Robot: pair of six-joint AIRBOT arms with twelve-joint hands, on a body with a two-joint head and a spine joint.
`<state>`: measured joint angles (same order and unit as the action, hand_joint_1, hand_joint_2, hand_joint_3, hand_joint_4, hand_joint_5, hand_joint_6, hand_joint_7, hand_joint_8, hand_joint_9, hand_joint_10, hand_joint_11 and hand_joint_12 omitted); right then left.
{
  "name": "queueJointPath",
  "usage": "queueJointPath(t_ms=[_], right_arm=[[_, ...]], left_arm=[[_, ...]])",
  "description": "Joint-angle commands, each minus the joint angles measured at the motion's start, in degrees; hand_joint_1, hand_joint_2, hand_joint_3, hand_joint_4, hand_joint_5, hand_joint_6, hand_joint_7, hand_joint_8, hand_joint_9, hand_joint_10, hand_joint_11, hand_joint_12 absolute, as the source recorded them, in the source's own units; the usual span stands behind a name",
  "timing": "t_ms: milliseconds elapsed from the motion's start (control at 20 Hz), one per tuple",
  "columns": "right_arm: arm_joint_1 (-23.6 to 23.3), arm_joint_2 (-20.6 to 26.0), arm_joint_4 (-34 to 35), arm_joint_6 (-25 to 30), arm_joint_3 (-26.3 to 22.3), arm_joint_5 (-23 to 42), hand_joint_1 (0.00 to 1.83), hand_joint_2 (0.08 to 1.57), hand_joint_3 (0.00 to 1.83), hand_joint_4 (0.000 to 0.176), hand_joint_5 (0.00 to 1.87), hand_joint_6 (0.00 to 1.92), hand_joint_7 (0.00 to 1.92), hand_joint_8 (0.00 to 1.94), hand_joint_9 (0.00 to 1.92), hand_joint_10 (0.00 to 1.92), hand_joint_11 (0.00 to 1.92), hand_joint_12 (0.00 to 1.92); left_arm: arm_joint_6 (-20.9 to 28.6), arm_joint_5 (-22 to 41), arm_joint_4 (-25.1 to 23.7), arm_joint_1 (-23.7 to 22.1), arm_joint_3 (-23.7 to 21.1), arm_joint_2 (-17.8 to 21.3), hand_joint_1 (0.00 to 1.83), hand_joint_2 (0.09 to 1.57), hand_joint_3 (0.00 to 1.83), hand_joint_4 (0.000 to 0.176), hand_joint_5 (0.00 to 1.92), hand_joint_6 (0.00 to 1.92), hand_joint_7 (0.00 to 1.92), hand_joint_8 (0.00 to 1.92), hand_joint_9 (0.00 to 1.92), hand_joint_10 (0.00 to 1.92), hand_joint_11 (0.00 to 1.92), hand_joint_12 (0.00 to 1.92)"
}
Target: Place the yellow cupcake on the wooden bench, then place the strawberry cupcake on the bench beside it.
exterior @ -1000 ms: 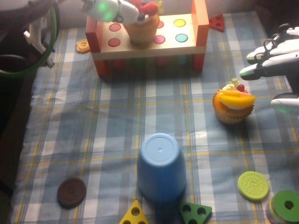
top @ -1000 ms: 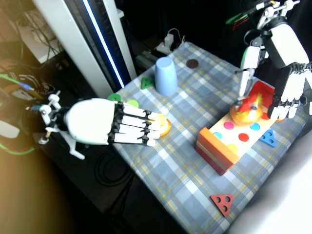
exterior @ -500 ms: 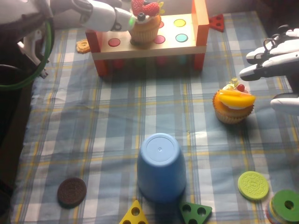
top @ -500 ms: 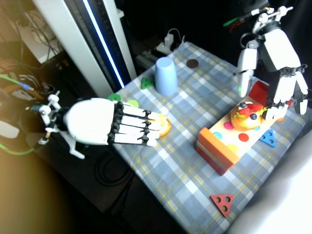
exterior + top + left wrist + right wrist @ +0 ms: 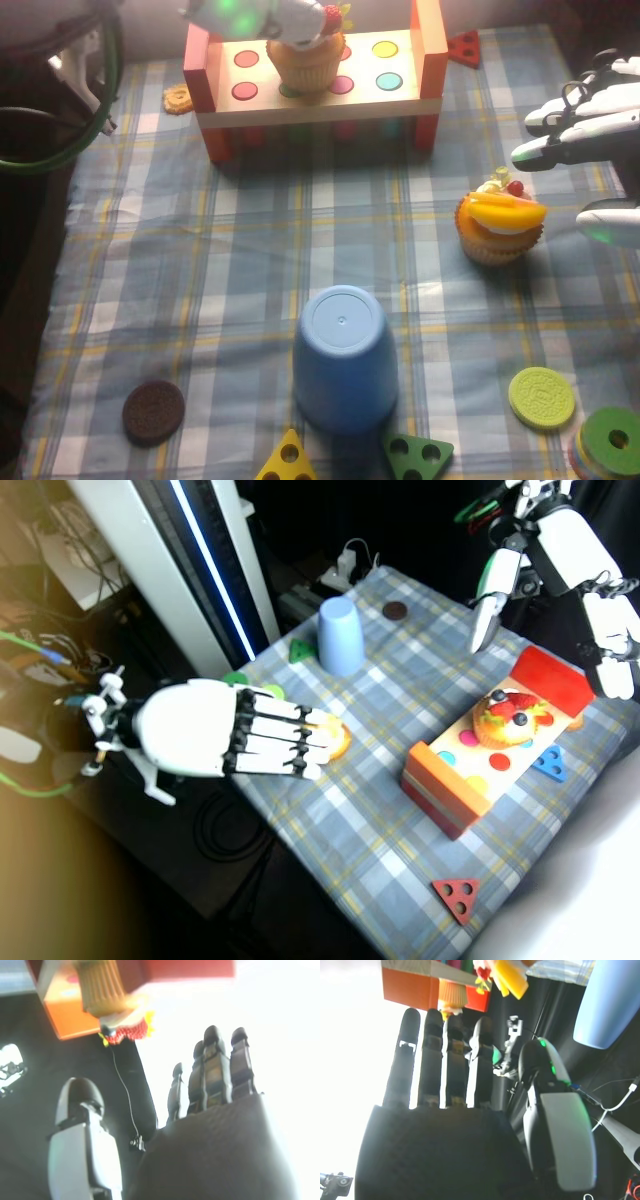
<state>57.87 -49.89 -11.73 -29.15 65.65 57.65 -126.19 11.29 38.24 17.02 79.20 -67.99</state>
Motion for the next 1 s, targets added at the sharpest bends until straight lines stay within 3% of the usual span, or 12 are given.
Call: queueJointPath(t_ms=[0, 50, 100, 150, 350, 550, 650, 750, 800, 850, 900, 950], right_arm=[[-0.77, -0.17, 1.99, 0.31, 0.17, 6.6, 0.46, 1.31, 0.0, 0.078, 0.59, 0.0, 0.51, 0.01, 0.45, 0.0, 0.1, 0.8], [-0.77, -0.19, 1.86, 0.31, 0.19, 6.6, 0.48, 1.31, 0.0, 0.072, 0.6, 0.0, 0.52, 0.01, 0.45, 0.0, 0.11, 0.81], [-0.77, -0.2, 1.77, 0.31, 0.19, 6.59, 0.49, 1.3, 0.0, 0.096, 0.58, 0.0, 0.5, 0.0, 0.44, 0.0, 0.1, 0.84], [-0.77, -0.2, 1.72, 0.31, 0.2, 6.59, 0.49, 1.31, 0.0, 0.09, 0.58, 0.0, 0.5, 0.0, 0.43, 0.0, 0.09, 0.85], [-0.77, -0.2, 1.6, 0.33, 0.24, 6.57, 0.54, 1.3, 0.0, 0.118, 0.57, 0.0, 0.47, 0.0, 0.45, 0.0, 0.1, 0.91], [-0.77, -0.2, 1.5, 0.44, 0.24, 6.53, 0.53, 1.29, 0.0, 0.104, 0.59, 0.0, 0.47, 0.0, 0.47, 0.0, 0.11, 0.88], [-0.77, -0.2, 1.46, 0.57, 0.28, 6.53, 0.55, 1.3, 0.0, 0.09, 0.58, 0.0, 0.46, 0.0, 0.46, 0.0, 0.11, 0.87], [-0.77, -0.2, 1.45, 0.66, 0.28, 6.53, 0.5, 1.31, 0.0, 0.099, 0.56, 0.0, 0.44, 0.0, 0.45, 0.0, 0.1, 0.88], [-0.77, -0.2, 1.45, 0.68, 0.28, 6.53, 0.5, 1.31, 0.0, 0.107, 0.56, 0.0, 0.44, 0.0, 0.45, 0.0, 0.1, 0.89], [-0.77, -0.2, 1.45, 0.7, 0.28, 6.53, 0.51, 1.31, 0.0, 0.11, 0.56, 0.0, 0.44, 0.0, 0.44, 0.0, 0.07, 0.91], [-0.77, -0.2, 1.45, 0.78, 0.28, 6.53, 0.48, 1.31, 0.0, 0.119, 0.56, 0.0, 0.44, 0.0, 0.44, 0.0, 0.06, 0.91], [-0.76, -0.2, 1.45, 0.81, 0.28, 6.53, 0.48, 1.31, 0.0, 0.112, 0.56, 0.0, 0.43, 0.0, 0.44, 0.0, 0.07, 0.92]], left_arm=[[-1.67, 3.58, 0.59, -1.11, 0.63, -0.41, 0.52, 0.86, 0.0, 0.176, 0.0, 0.0, 0.08, 0.0, 0.12, 0.0, 0.0, 0.0], [-5.33, 2.81, 2.45, -1.36, 1.03, -1.08, 0.46, 0.86, 0.0, 0.176, 0.0, 0.0, 0.05, 0.0, 0.08, 0.0, 0.0, 0.0], [-9.08, 2.28, 4.73, -1.52, 1.21, -1.53, 0.38, 0.85, 0.0, 0.176, 0.0, 0.0, 0.06, 0.0, 0.08, 0.0, 0.0, 0.0], [-11.24, 1.89, 5.76, -1.59, 1.3, -1.78, 0.33, 0.85, 0.0, 0.176, 0.0, 0.0, 0.07, 0.01, 0.08, 0.0, 0.0, 0.0], [-24.8, -0.19, 15.51, -1.81, 2.42, -2.93, 0.38, 0.91, 0.01, 0.176, 0.05, 0.0, 0.2, 0.01, 0.16, 0.01, 0.0, 0.0], [-33.15, -1.22, 22.84, -1.98, 4.4, -4.63, 0.6, 1.05, 0.01, 0.172, 0.38, 0.01, 0.47, 0.01, 0.34, 0.01, 0.0, 0.0], [-36.25, -1.44, 25.47, -2.04, 4.89, -5.22, 0.8, 1.17, 0.01, 0.124, 0.58, 0.01, 0.56, 0.0, 0.44, 0.01, 0.0, 0.0], [-36.32, -1.74, 25.57, -1.98, 5.15, -5.52, 0.9, 1.21, 0.0, 0.087, 0.73, 0.02, 0.64, 0.01, 0.51, 0.01, 0.0, 0.0], [-36.4, -1.82, 25.57, -1.92, 5.15, -5.53, 0.96, 1.21, 0.0, 0.097, 0.79, 0.99, 0.72, 0.01, 0.59, 0.01, 0.01, 0.01], [-36.47, -1.88, 25.58, -1.82, 5.16, -5.54, 0.96, 1.22, 0.0, 0.088, 0.78, 1.23, 0.78, 0.02, 0.64, 0.01, 0.04, 0.02], [-36.47, -1.88, 25.77, -1.69, 5.23, -5.54, 1.13, 1.22, 0.0, 0.0, 0.87, 1.19, 0.7, 1.1, 0.66, 0.01, 0.04, 0.02], [-36.47, -1.97, 26.02, -1.58, 5.33, -5.54, 1.16, 1.22, 0.0, 0.0, 0.89, 1.18, 0.68, 1.33, 0.68, 0.01, 0.05, 0.03]])
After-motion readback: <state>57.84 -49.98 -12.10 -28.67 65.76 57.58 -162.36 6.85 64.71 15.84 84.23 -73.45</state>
